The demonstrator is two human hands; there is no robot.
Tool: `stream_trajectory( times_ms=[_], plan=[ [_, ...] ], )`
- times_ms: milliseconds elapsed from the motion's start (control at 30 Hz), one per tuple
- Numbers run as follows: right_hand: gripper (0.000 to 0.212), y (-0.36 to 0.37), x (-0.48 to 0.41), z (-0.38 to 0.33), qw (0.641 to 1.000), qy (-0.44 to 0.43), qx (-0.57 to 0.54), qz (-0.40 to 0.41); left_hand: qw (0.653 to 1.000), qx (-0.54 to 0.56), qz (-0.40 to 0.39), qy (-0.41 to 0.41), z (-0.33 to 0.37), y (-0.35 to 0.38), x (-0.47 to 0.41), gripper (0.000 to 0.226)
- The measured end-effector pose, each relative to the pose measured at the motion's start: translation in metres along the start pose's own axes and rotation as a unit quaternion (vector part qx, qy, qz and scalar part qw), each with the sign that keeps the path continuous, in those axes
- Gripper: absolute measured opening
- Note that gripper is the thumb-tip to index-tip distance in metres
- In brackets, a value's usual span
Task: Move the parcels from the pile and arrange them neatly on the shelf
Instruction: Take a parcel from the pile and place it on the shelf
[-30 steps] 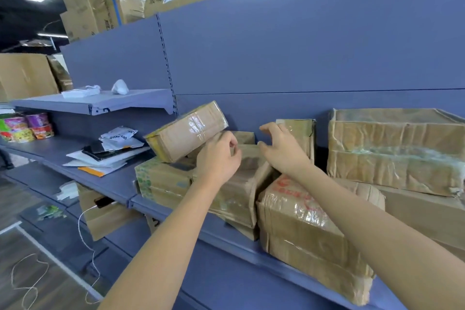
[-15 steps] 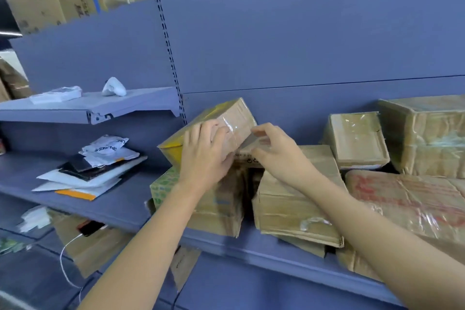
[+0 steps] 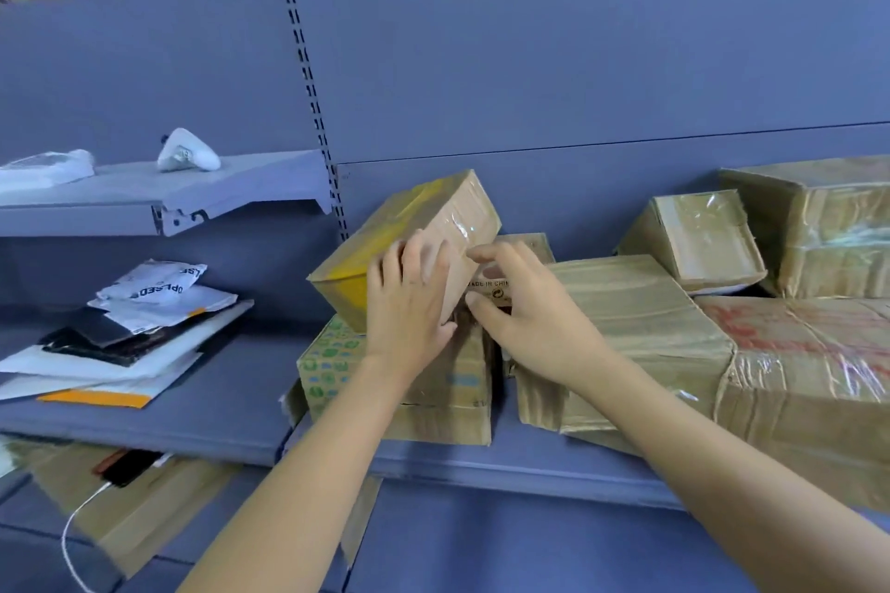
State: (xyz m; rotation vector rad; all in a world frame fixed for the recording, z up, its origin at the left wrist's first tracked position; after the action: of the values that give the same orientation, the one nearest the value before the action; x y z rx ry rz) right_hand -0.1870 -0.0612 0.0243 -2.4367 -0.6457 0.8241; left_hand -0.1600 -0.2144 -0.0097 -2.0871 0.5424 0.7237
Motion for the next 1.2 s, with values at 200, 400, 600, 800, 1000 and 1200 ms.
stream_trajectory(
  times_ms=[200,400,600,800,1000,1200],
  plan=[
    [0.034,-0.002,0.0,0.006,0.996,0.038,-0.067,-0.037,0.995,0.068,0.06,-0.035,-0.011,-0.008,-0.008,0.093],
    [0.029,-0.011,-0.01,0.003,0.988,0.067,-0.135,-0.046,0.888,0.334,0.24,-0.205,-0.058,-0.045,-0.012,0.081],
    [0.056,-0.027,-0.031,0.006,0.97,0.114,-0.208,0.045,0.624,0.611,0.379,-0.305,-0.071,-0.071,-0.014,0.066],
    [0.096,-0.035,-0.041,0.018,0.884,0.168,-0.433,-0.044,0.382,0.766,0.389,-0.34,-0.049,-0.06,-0.011,0.038],
    [0.093,-0.032,-0.036,0.03,0.895,0.112,-0.424,-0.086,0.322,0.835,0.318,-0.313,-0.026,-0.044,0.003,0.045],
    [0.094,-0.06,-0.035,0.041,0.904,0.086,-0.417,-0.041,0.364,0.848,0.209,-0.322,-0.03,-0.038,0.009,0.081]
  ],
)
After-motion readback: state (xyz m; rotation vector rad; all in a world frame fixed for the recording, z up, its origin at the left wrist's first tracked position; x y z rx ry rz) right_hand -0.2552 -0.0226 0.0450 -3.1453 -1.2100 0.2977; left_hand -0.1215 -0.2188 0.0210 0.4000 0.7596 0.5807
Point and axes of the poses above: each hand's wrist, its own x-axis away from the middle knuckle, its own y-axis out of the palm, z = x × y, the point moved 3 cm from there along -x, towards the middle knuckle, and after that the axes turned 15 degrees about y, right-handed, at the moved point
